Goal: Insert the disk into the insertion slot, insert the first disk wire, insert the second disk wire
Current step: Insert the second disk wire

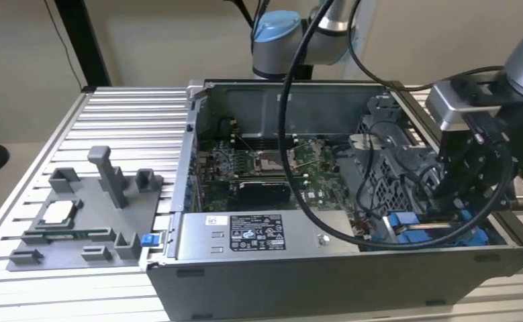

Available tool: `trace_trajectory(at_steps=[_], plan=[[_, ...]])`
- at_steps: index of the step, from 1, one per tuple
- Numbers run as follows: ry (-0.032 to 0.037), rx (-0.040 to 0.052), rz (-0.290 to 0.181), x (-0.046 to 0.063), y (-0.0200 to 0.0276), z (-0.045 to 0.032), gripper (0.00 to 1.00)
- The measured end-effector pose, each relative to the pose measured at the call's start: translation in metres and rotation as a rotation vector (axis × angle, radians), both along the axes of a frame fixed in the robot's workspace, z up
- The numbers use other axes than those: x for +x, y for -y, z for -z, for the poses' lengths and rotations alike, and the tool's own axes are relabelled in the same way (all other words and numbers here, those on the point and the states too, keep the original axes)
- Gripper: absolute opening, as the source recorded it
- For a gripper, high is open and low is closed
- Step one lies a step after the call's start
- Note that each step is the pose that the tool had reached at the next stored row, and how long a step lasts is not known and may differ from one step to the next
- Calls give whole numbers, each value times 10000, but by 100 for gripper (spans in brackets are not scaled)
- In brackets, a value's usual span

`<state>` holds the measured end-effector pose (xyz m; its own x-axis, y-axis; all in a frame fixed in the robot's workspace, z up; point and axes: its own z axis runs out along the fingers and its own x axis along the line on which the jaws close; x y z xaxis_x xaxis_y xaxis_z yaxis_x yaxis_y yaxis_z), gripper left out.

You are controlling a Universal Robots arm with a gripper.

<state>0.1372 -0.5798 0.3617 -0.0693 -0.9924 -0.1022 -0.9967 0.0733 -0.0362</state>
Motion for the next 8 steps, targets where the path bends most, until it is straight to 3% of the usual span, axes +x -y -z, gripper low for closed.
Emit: trace_trajectory(at_steps=[8], plan=[[0,-1,0,0,0,-348,100]])
